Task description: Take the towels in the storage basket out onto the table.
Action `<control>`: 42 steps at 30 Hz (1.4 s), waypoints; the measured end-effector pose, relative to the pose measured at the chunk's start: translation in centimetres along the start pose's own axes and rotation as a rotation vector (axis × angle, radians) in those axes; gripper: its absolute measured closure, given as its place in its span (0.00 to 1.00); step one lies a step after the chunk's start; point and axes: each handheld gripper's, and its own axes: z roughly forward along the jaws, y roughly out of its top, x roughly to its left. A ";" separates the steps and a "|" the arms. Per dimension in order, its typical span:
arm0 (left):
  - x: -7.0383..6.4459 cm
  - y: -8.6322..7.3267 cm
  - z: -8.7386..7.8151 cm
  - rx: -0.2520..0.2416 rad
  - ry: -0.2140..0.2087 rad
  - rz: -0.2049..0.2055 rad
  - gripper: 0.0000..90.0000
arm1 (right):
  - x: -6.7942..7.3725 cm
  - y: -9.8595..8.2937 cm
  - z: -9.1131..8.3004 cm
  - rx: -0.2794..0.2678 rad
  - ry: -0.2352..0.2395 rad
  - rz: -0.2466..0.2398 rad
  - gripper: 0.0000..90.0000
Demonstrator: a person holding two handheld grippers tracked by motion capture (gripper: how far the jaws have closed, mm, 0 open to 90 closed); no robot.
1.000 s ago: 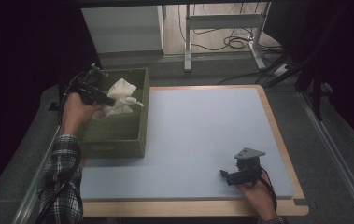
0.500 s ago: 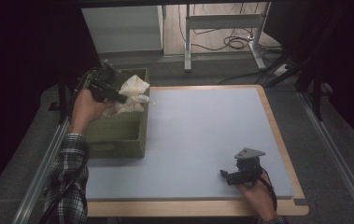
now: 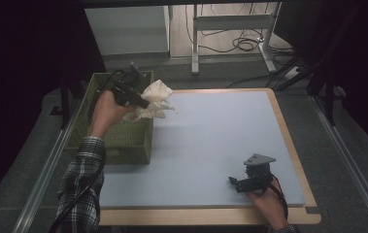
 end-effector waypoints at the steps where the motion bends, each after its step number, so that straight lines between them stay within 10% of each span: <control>1: -0.3 0.2 0.2 -0.001 -0.005 0.004 0.88 | 0.0 0.0 0.0 0.000 0.000 -0.001 0.01; 21: -7.3 3.4 5.0 0.060 -0.108 0.177 0.88 | 0.0 0.0 0.0 0.003 0.001 -0.004 0.01; 42: -11.2 -0.5 14.1 0.090 -0.172 0.251 0.85 | -0.1 0.0 0.0 0.001 0.000 -0.009 0.01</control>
